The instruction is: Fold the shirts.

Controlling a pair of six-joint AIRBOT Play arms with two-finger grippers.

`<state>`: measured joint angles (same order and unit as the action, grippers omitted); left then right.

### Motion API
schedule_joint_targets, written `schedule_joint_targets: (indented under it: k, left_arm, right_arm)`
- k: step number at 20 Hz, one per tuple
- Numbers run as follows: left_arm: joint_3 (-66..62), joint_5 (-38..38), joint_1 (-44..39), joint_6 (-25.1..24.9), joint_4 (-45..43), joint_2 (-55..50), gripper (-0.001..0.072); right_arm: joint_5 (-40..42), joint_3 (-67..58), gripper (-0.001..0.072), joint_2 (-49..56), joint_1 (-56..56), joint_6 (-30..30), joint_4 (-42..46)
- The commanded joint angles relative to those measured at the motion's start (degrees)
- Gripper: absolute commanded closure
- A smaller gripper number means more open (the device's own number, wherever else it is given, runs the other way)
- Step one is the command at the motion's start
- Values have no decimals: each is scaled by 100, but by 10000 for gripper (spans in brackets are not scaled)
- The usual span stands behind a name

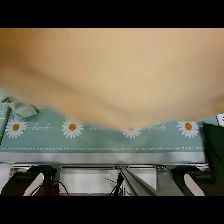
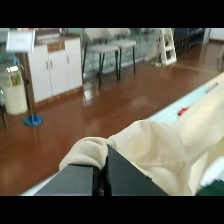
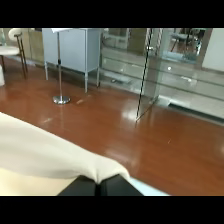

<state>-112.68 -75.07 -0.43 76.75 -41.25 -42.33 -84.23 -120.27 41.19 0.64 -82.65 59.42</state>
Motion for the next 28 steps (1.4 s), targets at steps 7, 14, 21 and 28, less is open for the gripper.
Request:
schedule_joint_targets:
  k: [7, 14, 21, 28]
  left_arm:
    - [3095, -894, 4, 483, -273, 297, 671]
    - [5464, 2745, -1023, -127, -251, -883, 670]
    - [5115, 4581, -1709, -162, 122, -3139, 670]
    - [4809, 2883, -1099, -175, 173, -3390, 2]
  right_arm:
    - [-1167, 2745, 696, -227, 0, -170, 903]
    - [883, 4227, 695, 1799, -251, 24, 1261]
    - [2057, 3025, 695, 4459, -345, 149, -367]
    - [706, 2940, 76, 4671, -927, 223, -205]
